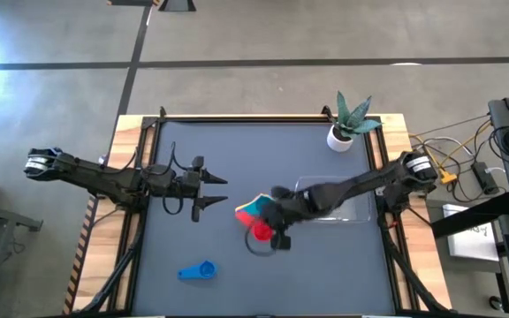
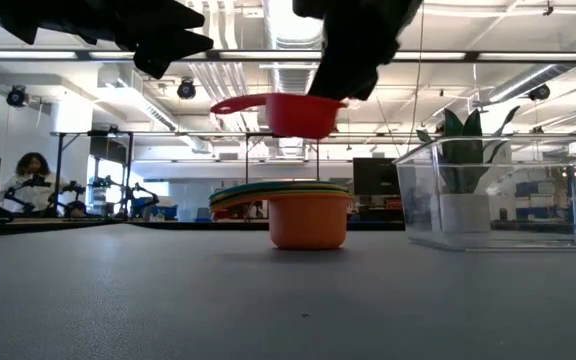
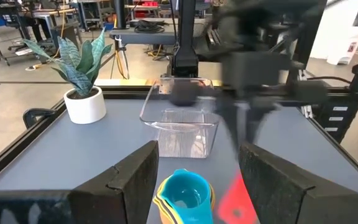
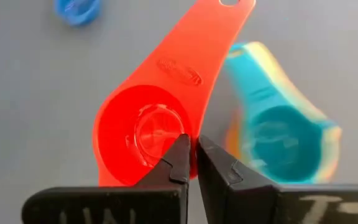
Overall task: Nest measuring cups in basket
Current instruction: Stack the red measuring cup on top of the light blue measuring cup
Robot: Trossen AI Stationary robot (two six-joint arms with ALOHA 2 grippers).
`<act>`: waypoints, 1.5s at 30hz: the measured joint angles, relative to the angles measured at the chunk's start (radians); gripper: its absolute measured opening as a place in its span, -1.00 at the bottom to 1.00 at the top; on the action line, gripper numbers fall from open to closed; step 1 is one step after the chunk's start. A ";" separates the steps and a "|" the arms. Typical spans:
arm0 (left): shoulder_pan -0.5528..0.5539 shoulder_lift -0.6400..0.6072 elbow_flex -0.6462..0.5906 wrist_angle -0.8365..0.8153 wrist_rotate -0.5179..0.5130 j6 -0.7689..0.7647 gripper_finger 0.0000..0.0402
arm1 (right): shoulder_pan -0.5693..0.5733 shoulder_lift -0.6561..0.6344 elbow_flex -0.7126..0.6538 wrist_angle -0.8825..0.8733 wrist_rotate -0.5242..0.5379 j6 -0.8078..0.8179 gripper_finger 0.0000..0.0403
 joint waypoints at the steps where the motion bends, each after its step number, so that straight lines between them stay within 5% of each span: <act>1: 0.000 0.000 0.000 0.000 0.000 0.000 0.01 | -0.024 -0.005 0.000 0.000 -0.004 -0.018 -0.96; 22: 0.001 0.000 0.000 -0.004 -0.001 0.026 0.01 | -0.354 -0.002 0.000 0.090 -0.192 -0.338 -0.96; 26: 0.001 0.000 0.000 -0.019 -0.001 0.033 0.01 | -0.396 0.008 0.000 0.085 -0.301 -0.356 -0.96; 30: 0.001 0.000 0.000 -0.027 -0.001 0.045 0.01 | -0.408 0.009 -0.001 -0.008 -0.395 -0.411 -0.96; 45: 0.008 0.001 0.003 -0.029 0.001 0.021 0.01 | -0.378 0.061 -0.005 -0.052 -0.396 -0.577 -0.96</act>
